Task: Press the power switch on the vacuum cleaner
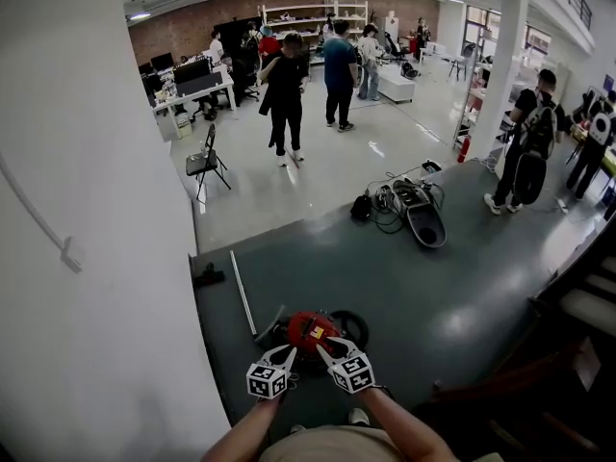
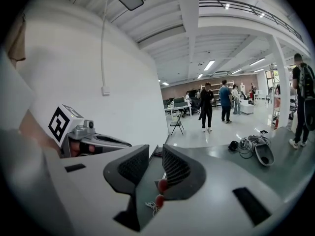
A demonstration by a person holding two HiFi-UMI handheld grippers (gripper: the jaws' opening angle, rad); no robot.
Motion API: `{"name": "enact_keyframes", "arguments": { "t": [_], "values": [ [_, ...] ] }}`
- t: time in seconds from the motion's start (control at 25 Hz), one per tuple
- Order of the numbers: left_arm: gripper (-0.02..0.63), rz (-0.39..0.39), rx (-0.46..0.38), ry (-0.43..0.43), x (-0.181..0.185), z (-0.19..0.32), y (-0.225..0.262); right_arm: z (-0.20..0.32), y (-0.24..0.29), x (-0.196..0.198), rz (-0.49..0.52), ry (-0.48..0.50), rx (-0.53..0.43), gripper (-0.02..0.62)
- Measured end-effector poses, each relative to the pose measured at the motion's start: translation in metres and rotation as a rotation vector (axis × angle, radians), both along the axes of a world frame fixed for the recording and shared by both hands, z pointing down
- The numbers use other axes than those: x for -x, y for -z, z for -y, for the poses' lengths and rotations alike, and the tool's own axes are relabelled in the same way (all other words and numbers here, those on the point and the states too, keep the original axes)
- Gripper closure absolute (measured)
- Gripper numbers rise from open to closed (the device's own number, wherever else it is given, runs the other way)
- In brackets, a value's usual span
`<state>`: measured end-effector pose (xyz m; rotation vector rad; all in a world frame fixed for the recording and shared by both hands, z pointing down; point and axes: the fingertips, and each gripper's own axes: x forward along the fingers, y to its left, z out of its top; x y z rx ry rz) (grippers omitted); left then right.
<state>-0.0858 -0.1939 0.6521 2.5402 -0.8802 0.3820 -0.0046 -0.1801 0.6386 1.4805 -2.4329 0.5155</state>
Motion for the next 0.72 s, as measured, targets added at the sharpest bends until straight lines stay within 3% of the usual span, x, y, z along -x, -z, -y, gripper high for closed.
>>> {"name": "enact_keyframes", "arguments": {
  "t": [0.12,0.24,0.4,0.72],
  "values": [
    [0.598,0.004,0.013,0.003,0.001,-0.001,-0.004,-0.002,-0.002,0.001,-0.111,0.026,-0.019,0.584],
    [0.598,-0.002,0.012,-0.004,0.001,-0.009,-0.001,-0.005,0.003,-0.004,-0.154,-0.002,-0.037,0.586],
    [0.6,-0.018,0.027,-0.009,0.0,-0.02,0.001,-0.012,0.005,-0.015,-0.123,-0.038,-0.028,0.588],
    [0.6,-0.056,0.038,-0.017,-0.024,-0.031,0.013,-0.024,0.017,-0.037,-0.115,-0.012,-0.046,0.588]
  ]
}}
